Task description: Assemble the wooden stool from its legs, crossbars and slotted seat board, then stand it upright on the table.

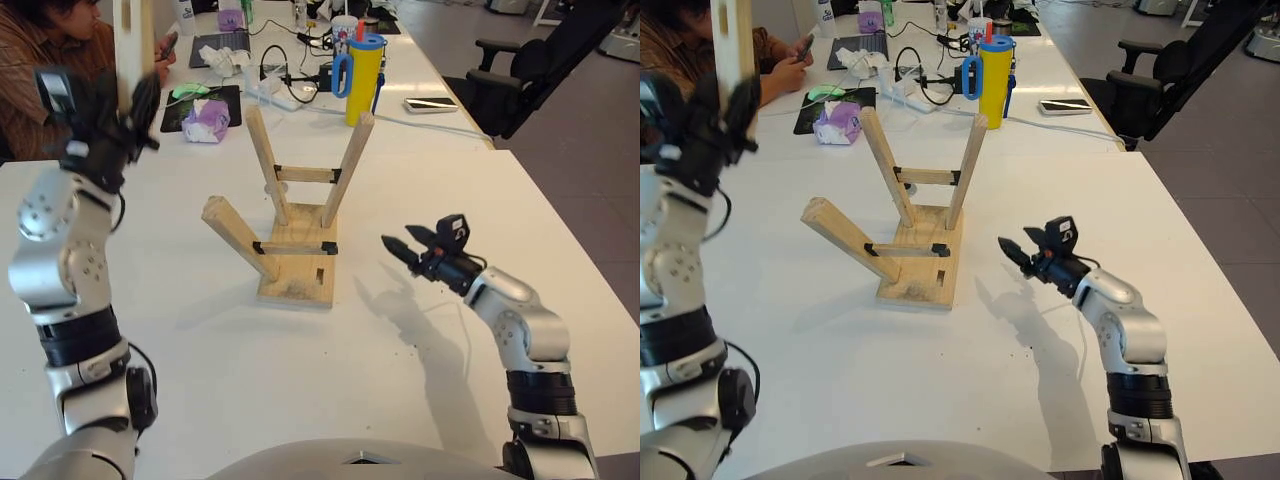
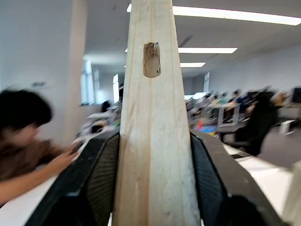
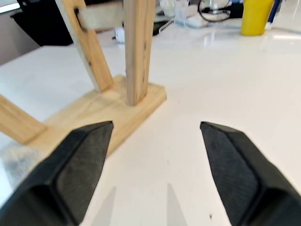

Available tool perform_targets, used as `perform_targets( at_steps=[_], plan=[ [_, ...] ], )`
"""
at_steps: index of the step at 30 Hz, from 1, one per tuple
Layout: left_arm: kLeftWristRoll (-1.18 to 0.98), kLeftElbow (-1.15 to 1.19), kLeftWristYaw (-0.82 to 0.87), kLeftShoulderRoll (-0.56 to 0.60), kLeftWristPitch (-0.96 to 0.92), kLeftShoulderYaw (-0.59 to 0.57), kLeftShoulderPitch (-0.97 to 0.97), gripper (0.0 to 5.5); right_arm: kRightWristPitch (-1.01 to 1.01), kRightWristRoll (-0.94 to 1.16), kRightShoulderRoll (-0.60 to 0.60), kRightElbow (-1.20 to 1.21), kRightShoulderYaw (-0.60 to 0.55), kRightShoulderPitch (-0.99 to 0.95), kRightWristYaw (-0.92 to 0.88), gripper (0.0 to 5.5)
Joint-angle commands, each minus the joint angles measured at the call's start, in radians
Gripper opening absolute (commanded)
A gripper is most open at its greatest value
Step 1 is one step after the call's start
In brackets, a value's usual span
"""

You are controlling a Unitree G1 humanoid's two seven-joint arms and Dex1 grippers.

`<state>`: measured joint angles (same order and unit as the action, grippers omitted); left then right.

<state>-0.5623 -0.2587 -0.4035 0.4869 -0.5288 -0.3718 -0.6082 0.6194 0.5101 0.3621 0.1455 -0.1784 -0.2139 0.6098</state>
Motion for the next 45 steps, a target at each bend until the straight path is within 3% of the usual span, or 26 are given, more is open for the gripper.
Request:
perform_targets(
  at_steps=[1, 9, 15, 26, 42, 45],
  plan=[
    [-0.238, -0.118, -0.084, -0.002, -0.177, 0.086, -0.092, 2.06, 0.165, 0.233, 0.040, 0.052, -0.097, -0.094, 0.058, 3.42],
    [-0.400, -0.165, -0.174, -0.077, -0.293, 0.267, 0.053, 2.06, 0.499, 0.722, 0.195, 0.052, -0.229, -0.143, 0.204, 4.63],
    [-0.506, -0.150, -0.229, -0.079, -0.373, 0.301, 0.082, 2.06, 0.561, 0.956, 0.237, -0.038, -0.274, -0.259, 0.149, 4.65],
    [-0.543, -0.216, -0.260, -0.024, -0.452, 0.374, 0.166, 2.06, 0.560, 1.078, 0.257, -0.068, -0.243, -0.303, 0.104, 4.65],
    [-0.573, -0.178, -0.294, 0.023, -0.473, 0.356, 0.163, 2.06, 0.580, 1.094, 0.302, -0.073, -0.213, -0.268, 0.194, 2.32],
    [-0.571, -0.181, -0.291, 0.020, -0.467, 0.356, 0.161, 2.06, 0.564, 1.060, 0.295, -0.069, -0.201, -0.266, 0.215, 2.20]
  ],
)
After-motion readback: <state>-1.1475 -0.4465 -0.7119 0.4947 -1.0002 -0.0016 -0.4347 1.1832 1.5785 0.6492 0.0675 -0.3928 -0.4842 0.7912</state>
